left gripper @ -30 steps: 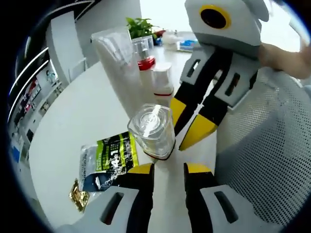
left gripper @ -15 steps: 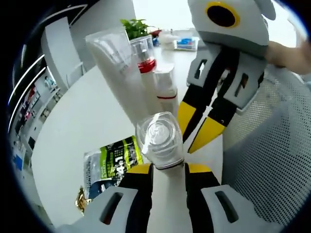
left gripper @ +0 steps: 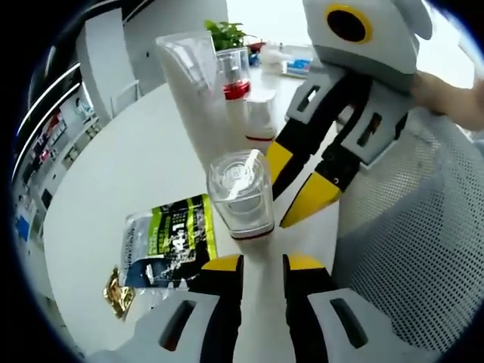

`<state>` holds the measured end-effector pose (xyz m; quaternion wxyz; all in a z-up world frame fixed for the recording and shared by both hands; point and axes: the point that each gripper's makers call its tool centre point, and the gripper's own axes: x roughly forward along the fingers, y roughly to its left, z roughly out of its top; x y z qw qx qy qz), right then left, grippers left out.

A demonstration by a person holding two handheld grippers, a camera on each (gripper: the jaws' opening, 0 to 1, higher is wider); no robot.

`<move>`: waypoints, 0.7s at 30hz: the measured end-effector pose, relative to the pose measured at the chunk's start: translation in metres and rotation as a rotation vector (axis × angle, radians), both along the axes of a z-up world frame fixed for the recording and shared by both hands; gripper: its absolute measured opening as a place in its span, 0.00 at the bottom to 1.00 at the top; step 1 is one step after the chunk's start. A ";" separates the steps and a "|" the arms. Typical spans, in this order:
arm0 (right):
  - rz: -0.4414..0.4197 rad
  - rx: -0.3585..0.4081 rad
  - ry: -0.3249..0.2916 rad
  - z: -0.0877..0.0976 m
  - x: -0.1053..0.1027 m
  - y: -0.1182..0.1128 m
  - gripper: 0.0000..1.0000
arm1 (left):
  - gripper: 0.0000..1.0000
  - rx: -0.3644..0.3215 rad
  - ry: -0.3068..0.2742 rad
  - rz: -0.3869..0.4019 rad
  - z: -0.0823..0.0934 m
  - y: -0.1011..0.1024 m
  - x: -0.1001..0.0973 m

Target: Arrange the skincare products in the storage area until every visible bottle or jar stands upright without overlapping.

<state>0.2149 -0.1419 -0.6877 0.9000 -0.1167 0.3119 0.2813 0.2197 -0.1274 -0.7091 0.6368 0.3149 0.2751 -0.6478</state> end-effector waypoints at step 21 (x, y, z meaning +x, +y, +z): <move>-0.033 -0.053 0.019 0.000 -0.009 -0.018 0.11 | 0.17 -0.014 0.008 0.031 -0.003 -0.011 0.006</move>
